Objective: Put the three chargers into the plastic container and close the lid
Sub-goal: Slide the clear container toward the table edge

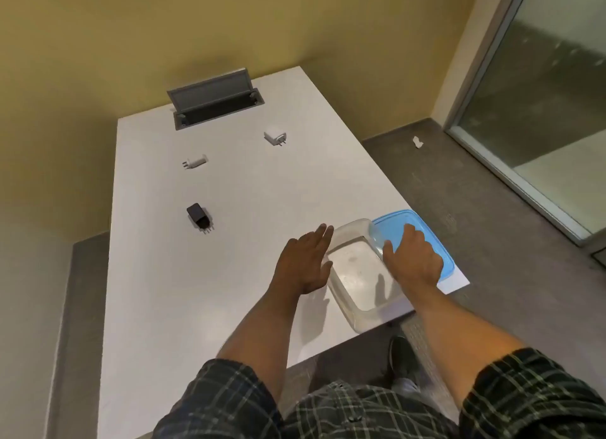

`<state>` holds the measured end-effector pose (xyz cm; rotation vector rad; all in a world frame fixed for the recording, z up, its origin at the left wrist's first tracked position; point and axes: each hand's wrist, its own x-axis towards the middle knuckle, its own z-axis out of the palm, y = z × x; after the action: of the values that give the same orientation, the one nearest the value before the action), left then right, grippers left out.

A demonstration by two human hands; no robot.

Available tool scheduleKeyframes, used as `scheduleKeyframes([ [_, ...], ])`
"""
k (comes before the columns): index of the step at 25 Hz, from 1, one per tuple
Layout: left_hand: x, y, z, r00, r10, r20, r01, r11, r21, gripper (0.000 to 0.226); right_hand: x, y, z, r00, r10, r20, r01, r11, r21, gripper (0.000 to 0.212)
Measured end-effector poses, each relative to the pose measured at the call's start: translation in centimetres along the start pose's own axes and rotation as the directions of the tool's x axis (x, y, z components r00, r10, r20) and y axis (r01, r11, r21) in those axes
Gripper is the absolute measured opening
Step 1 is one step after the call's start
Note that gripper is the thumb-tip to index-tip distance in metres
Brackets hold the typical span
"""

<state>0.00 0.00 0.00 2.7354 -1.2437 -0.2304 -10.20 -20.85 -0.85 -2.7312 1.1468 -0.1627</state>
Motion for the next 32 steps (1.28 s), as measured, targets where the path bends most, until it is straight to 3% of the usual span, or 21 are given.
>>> scheduleKeyframes([
  [2,0.3,0.6,0.1,0.993,-0.027,0.111,0.026,1.000,0.011,0.069,-0.1,0.6,-0.5,0.994,0.020,0.104,-0.016,0.999,-0.036,0.050],
  [6,0.2,0.7,1.0,0.977,-0.079,0.199,0.069,0.996,0.056,0.060,-0.4,1.7,-0.1,0.977,0.016,0.213,0.007,0.994,-0.107,0.033],
  [11,0.2,0.8,1.3,0.969,-0.107,0.221,0.094,0.993,0.068,0.057,-0.2,1.8,0.5,0.960,0.037,0.276,-0.004,0.993,-0.122,0.016],
  [17,-0.2,0.4,1.2,0.963,-0.146,0.225,0.143,0.989,0.026,0.062,-0.2,1.6,1.0,0.956,-0.006,0.294,0.006,1.000,0.000,0.015],
  [21,-0.7,-0.8,0.5,0.960,-0.206,0.190,0.210,0.978,-0.002,0.068,-0.1,0.6,1.1,0.944,-0.118,0.308,0.108,0.993,0.049,0.014],
  [24,-1.3,-2.1,0.3,0.918,-0.318,0.236,0.340,0.939,-0.058,0.066,0.2,-1.2,1.0,0.913,-0.216,0.347,0.194,0.976,0.097,0.017],
  [29,-4.2,-5.0,0.6,0.853,-0.465,0.238,0.509,0.842,-0.178,0.033,1.0,-4.9,1.3,0.866,-0.367,0.339,0.343,0.930,0.130,0.023],
  [32,-6.3,-6.4,0.9,0.806,-0.547,0.225,0.591,0.759,-0.272,0.028,1.4,-7.3,1.8,0.828,-0.462,0.319,0.437,0.887,0.149,0.021],
])
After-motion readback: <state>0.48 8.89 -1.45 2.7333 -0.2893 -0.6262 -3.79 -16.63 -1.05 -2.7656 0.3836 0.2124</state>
